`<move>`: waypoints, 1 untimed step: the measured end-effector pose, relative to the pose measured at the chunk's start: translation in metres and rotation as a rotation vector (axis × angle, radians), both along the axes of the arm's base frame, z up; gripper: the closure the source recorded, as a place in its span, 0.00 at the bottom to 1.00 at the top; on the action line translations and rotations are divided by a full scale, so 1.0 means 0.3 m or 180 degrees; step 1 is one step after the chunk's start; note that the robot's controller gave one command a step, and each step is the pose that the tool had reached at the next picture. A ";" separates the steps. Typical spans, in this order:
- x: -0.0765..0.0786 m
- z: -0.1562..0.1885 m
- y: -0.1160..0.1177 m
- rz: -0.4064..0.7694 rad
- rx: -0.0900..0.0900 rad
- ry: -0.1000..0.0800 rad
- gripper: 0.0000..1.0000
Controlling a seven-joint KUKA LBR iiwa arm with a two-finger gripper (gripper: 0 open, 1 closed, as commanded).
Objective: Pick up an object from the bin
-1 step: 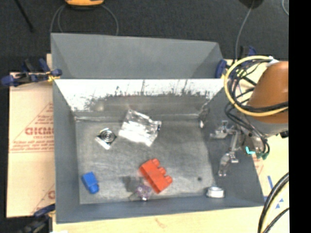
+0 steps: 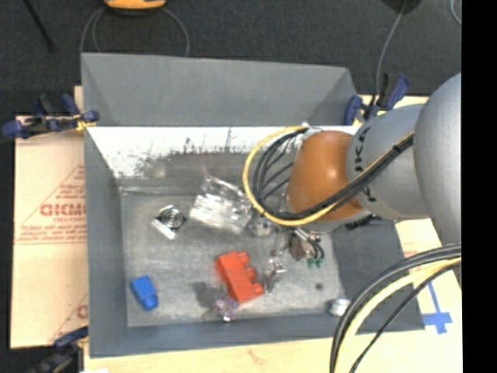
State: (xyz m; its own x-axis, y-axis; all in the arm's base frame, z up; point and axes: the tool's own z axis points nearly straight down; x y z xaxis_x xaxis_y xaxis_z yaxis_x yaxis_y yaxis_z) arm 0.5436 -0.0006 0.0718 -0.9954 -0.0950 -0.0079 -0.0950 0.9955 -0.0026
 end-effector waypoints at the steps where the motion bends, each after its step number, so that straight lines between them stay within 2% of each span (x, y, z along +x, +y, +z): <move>1: -0.117 0.009 0.136 0.0932 -0.0009 -0.0029 0.00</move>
Offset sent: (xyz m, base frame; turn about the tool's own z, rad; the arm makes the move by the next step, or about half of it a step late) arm -0.0402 0.0426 -0.0018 -0.2957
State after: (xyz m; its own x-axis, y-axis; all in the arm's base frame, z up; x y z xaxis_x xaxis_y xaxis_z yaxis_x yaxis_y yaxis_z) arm 0.5087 0.0402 0.0745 -0.9255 -0.3784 -0.0162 -0.3784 0.9256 -0.0074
